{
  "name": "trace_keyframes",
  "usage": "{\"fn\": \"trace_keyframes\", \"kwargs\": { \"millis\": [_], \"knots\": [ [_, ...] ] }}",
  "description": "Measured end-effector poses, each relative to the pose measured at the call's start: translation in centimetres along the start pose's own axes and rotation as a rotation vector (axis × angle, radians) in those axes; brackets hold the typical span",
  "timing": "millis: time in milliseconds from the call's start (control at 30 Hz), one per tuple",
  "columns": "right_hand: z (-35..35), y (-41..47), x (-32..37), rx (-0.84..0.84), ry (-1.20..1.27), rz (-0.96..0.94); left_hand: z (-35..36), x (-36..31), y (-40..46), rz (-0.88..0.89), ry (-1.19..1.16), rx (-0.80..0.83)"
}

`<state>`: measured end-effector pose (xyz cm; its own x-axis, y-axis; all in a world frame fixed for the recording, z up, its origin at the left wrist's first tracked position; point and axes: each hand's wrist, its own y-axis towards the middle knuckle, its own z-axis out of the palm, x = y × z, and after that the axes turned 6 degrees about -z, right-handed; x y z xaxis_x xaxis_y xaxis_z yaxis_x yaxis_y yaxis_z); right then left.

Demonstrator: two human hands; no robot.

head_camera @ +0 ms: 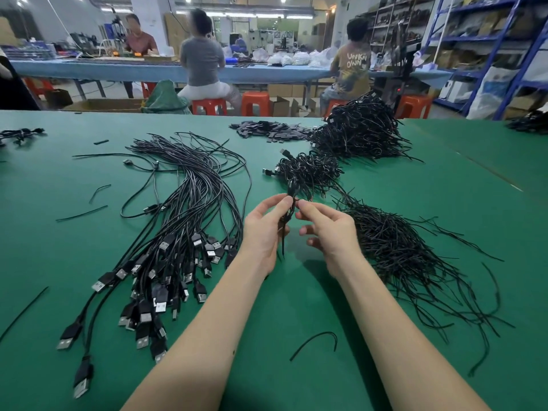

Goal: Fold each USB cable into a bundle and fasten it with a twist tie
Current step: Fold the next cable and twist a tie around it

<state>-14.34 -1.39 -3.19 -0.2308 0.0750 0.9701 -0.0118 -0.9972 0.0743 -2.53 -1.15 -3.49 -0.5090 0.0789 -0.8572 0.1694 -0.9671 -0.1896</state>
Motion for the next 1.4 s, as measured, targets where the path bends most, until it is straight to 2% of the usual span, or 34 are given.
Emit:
{"fn": "trace_keyframes", "kwargs": {
  "millis": [167,300,367,433,533,600,700,833,900,1000,1033,1200,1300,1400],
  "knots": [
    [0.8,-0.3,-1.9,-0.031,-0.405,-0.188,1.9,-1.8,5.6,0.044,0.066,-0.294],
    [0.8,0.0,-2.2,-0.076,-0.414,-0.218,3.0,-3.4,11.1,0.095,0.204,-0.437],
    [0.6,0.1,-2.2,-0.104,-0.387,-0.197,2.7,-3.3,12.7,0.08,0.468,-0.421],
    [0.5,0.2,-2.3,-0.091,-0.404,-0.185,2.4,-2.9,13.5,0.035,0.729,-0.334],
    [0.4,0.3,-2.3,-0.071,-0.436,-0.189,2.1,-2.8,13.1,0.069,0.914,-0.277],
    [0.3,0.3,-2.2,-0.067,-0.437,-0.181,2.1,-3.4,11.4,0.17,0.957,-0.263],
    [0.6,0.1,-2.0,-0.054,-0.449,-0.169,1.3,-3.6,7.1,0.269,0.785,-0.179],
    [0.5,-0.2,-1.6,-0.006,-0.519,-0.164,-1.2,-1.4,0.5,0.149,0.575,0.058],
    [0.3,-0.2,-1.2,0.009,-0.506,-0.121,-1.8,-0.3,-1.2,0.139,0.555,0.055],
    [0.0,-0.2,0.1,0.05,-0.291,0.029,-1.6,0.1,-2.0,0.189,0.614,0.037],
    [-0.3,-0.1,0.6,0.092,-0.307,0.05,-1.4,-0.1,-1.9,0.175,0.598,0.051],
    [-0.2,-0.2,2.2,0.412,-0.797,-0.065,-1.4,-1.9,-1.3,0.039,0.132,0.015],
    [2.0,-1.4,2.0,0.546,-1.139,-0.119,-2.4,-2.5,-0.9,0.07,0.215,-0.034],
    [3.9,-2.5,1.4,0.591,-1.275,-0.139,-3.3,-3.1,-0.6,0.134,0.386,-0.02]
  ]
}}
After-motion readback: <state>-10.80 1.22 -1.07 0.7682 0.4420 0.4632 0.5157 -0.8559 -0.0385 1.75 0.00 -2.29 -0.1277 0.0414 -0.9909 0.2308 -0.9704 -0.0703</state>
